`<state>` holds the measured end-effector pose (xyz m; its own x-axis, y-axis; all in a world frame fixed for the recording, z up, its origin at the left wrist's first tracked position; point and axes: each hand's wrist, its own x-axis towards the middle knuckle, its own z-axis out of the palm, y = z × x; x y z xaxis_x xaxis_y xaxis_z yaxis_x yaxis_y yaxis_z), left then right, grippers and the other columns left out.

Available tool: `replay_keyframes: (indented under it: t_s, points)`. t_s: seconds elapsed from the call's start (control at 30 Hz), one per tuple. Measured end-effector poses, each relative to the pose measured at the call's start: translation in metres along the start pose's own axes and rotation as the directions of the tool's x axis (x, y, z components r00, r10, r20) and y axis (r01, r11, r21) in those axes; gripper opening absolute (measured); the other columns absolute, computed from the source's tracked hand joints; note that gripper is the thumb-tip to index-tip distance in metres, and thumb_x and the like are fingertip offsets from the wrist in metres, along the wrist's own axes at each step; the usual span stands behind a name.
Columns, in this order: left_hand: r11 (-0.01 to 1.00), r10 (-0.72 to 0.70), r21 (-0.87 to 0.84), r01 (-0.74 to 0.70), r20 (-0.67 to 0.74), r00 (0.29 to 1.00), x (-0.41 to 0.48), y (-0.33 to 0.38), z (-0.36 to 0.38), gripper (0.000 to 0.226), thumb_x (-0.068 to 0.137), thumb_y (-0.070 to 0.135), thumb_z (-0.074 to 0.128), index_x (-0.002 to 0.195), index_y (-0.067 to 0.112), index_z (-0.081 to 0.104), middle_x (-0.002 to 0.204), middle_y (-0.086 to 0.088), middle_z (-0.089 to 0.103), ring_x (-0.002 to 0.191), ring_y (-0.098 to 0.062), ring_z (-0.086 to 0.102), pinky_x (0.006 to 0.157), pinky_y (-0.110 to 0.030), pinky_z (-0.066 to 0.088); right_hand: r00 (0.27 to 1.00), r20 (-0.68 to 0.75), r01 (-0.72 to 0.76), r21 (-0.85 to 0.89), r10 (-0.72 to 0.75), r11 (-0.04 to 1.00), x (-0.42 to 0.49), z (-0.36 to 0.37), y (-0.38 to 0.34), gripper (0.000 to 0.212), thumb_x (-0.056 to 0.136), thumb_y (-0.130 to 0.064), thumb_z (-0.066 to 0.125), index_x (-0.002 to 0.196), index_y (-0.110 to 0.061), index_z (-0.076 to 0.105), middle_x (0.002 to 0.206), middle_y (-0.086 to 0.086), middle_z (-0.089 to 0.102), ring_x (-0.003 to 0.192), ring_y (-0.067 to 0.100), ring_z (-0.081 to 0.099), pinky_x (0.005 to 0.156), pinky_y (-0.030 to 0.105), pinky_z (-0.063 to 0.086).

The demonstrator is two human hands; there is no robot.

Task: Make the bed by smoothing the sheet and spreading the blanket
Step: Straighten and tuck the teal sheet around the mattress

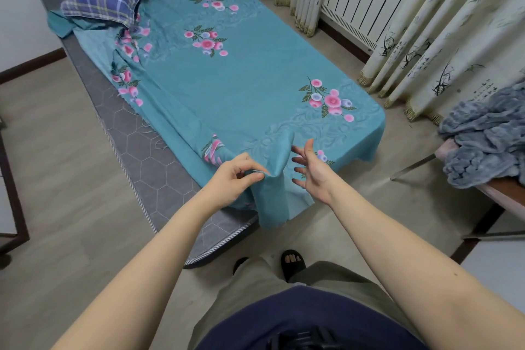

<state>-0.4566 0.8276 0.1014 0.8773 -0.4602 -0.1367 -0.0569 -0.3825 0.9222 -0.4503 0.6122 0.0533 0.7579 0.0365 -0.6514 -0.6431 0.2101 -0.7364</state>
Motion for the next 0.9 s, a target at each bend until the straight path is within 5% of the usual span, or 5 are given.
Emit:
replay_keyframes:
  t_s: [0.27, 0.43, 0.57, 0.7, 0.9]
  points:
    - [0.997, -0.018, 0.082, 0.010, 0.088, 0.996, -0.004, 0.000, -0.003, 0.019, 0.087, 0.002, 0.065, 0.089, 0.020, 0.072, 0.080, -0.004, 0.042, 0.072, -0.013, 0.041, 0.068, -0.015, 0.033, 0.991, 0.135, 0.005, 0.036, -0.010, 0.999, 0.006, 0.010, 0.005, 0.071, 0.085, -0.071, 0.033, 0.129, -0.021, 0.057, 0.130, -0.002, 0.062, 0.126, 0.009, 0.051, 0.118, 0.034, 0.026]
    - [0.987, -0.075, 0.134, 0.091, -0.117, 0.990, -0.004, -0.005, -0.003, 0.014, 0.089, 0.010, 0.064, 0.088, 0.019, 0.075, 0.074, 0.006, 0.038, 0.064, 0.000, 0.041, 0.066, -0.013, 0.030, 0.985, 0.135, -0.105, -0.009, 0.106, 0.994, -0.001, 0.014, 0.010, 0.090, 0.064, -0.085, 0.049, 0.128, -0.023, 0.061, 0.131, -0.002, 0.062, 0.125, 0.014, 0.054, 0.113, 0.038, 0.035]
    - [0.979, -0.116, 0.142, 0.149, -0.221, 0.968, -0.008, -0.014, -0.008, 0.012, 0.088, 0.009, 0.065, 0.092, 0.011, 0.075, 0.075, 0.002, 0.040, 0.066, -0.007, 0.040, 0.066, -0.013, 0.032, 0.938, 0.325, -0.233, 0.328, 0.122, 0.915, -0.017, -0.004, 0.017, 0.045, 0.079, -0.047, 0.068, 0.111, -0.014, 0.073, 0.125, 0.008, 0.066, 0.118, 0.022, 0.061, 0.097, 0.036, 0.051]
    - [0.983, -0.126, 0.105, 0.151, -0.216, 0.968, -0.015, -0.021, -0.008, 0.012, 0.084, 0.004, 0.068, 0.089, 0.013, 0.075, 0.076, 0.001, 0.044, 0.069, -0.006, 0.044, 0.067, -0.010, 0.034, 0.968, 0.250, -0.140, 0.636, -0.031, 0.759, -0.033, -0.027, 0.026, 0.033, 0.086, -0.020, 0.060, 0.119, -0.020, 0.058, 0.141, 0.008, 0.051, 0.132, 0.029, 0.048, 0.112, 0.044, 0.033]
    - [0.967, -0.195, 0.104, 0.234, -0.290, 0.937, -0.036, -0.043, 0.004, 0.013, 0.082, 0.006, 0.071, 0.086, 0.017, 0.076, 0.080, 0.003, 0.052, 0.078, -0.006, 0.053, 0.070, -0.009, 0.037, 0.995, 0.091, 0.014, 0.378, -0.052, 0.926, -0.064, -0.053, 0.043, 0.074, 0.077, 0.008, 0.064, 0.141, -0.022, 0.042, 0.129, 0.011, 0.062, 0.122, 0.029, 0.058, 0.102, 0.040, 0.046]
